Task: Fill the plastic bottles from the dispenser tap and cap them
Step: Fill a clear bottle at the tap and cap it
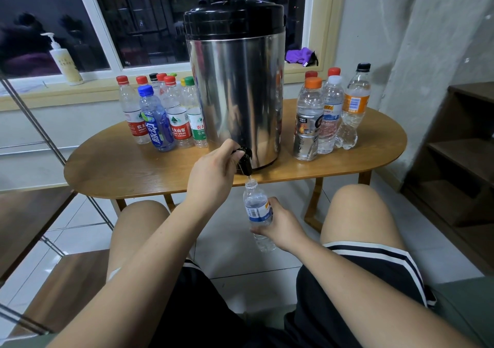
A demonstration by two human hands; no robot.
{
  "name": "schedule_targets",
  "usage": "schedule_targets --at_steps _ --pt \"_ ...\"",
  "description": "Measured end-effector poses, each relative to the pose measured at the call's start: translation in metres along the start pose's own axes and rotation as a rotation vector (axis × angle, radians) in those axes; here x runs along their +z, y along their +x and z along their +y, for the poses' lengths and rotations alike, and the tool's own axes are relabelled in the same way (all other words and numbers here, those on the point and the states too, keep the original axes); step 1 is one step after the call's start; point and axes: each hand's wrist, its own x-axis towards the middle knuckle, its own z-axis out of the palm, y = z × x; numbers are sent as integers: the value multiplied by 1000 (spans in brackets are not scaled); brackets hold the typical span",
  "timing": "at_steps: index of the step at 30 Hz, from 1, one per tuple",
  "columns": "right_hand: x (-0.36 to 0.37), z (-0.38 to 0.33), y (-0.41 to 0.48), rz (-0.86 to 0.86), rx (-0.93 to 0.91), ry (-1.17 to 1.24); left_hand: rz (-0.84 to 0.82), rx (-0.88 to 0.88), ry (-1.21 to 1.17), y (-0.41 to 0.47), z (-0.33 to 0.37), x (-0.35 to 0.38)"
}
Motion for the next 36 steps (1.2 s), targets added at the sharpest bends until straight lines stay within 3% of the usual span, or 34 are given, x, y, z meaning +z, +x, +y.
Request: schedule_targets --at_steps 36 --pt "3 5 2 5 -4 1 -9 -14 0 0 1 -1"
